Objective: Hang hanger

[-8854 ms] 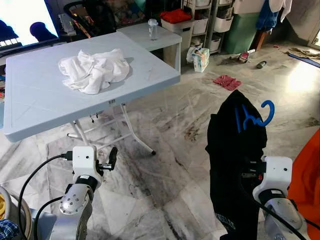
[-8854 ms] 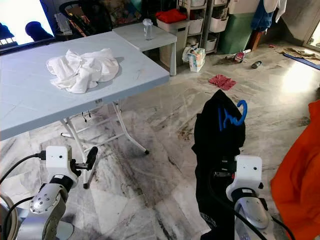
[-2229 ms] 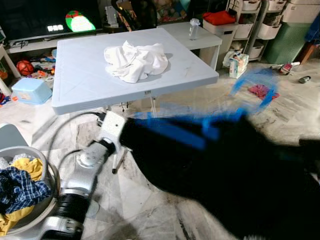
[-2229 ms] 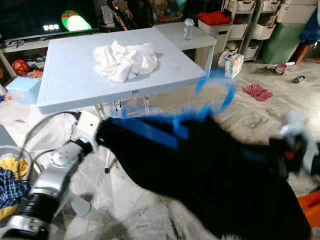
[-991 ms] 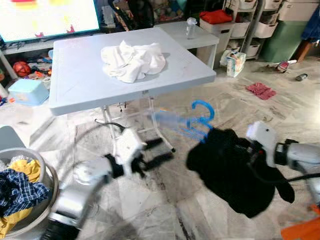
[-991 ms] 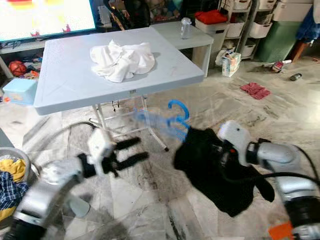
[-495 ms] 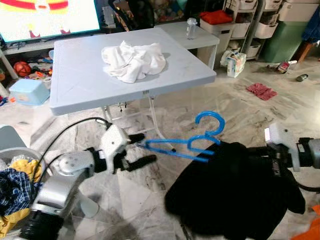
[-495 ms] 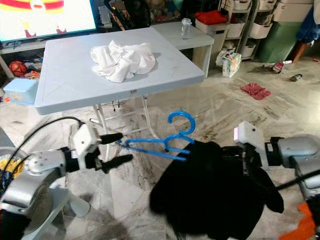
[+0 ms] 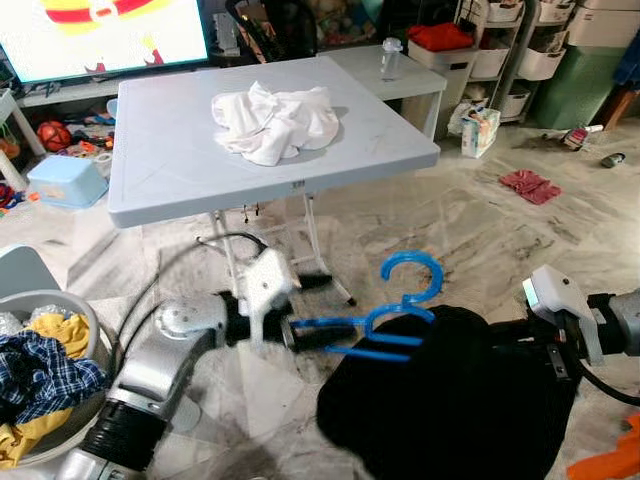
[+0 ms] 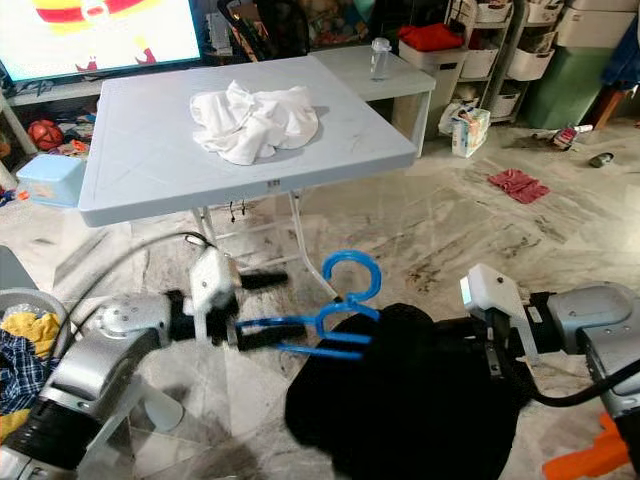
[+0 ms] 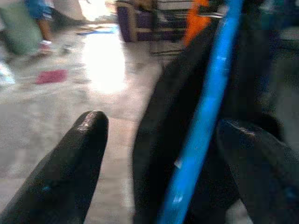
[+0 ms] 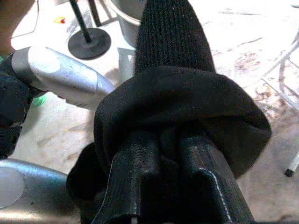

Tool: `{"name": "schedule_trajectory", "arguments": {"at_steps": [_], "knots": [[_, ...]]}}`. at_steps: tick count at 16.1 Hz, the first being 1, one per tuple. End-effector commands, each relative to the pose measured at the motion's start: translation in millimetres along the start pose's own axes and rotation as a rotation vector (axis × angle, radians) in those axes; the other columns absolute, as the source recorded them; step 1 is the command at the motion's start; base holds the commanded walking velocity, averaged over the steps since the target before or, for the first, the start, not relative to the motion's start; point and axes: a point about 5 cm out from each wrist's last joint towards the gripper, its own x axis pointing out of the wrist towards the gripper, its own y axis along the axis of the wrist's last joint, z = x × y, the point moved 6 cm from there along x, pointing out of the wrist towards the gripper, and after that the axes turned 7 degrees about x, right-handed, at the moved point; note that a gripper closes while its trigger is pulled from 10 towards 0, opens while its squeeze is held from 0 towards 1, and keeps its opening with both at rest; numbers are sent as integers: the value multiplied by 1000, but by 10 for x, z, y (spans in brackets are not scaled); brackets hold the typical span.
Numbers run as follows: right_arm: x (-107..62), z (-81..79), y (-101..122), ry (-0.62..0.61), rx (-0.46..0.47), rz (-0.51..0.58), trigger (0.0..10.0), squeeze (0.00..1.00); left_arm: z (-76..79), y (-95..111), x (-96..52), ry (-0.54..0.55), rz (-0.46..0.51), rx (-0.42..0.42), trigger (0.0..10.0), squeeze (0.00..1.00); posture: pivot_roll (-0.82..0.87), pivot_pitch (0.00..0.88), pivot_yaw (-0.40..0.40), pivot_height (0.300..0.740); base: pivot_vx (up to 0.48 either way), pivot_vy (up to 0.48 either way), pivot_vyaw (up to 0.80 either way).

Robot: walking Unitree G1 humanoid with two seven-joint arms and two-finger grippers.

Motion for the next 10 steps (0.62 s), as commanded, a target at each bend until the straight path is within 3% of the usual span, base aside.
{"name": "schedule_trajectory", "arguments": {"at_steps": [1,5,10], "knots": [[-21,-20,152,24,-58,16,10000,0,63,-9,14,-79,-20,3,0,0,22,0,-14,740,0,0,0],[20,43,226,-2,-100,34,10000,0,63,-114,-57,-145,-87,12,0,0,20,0,-14,740,0,0,0],[39,172,277,-52,-174,20,10000,0,-208,-72,-111,-97,-100,44,0,0,19,0,-20,740,0,0,0]]}}
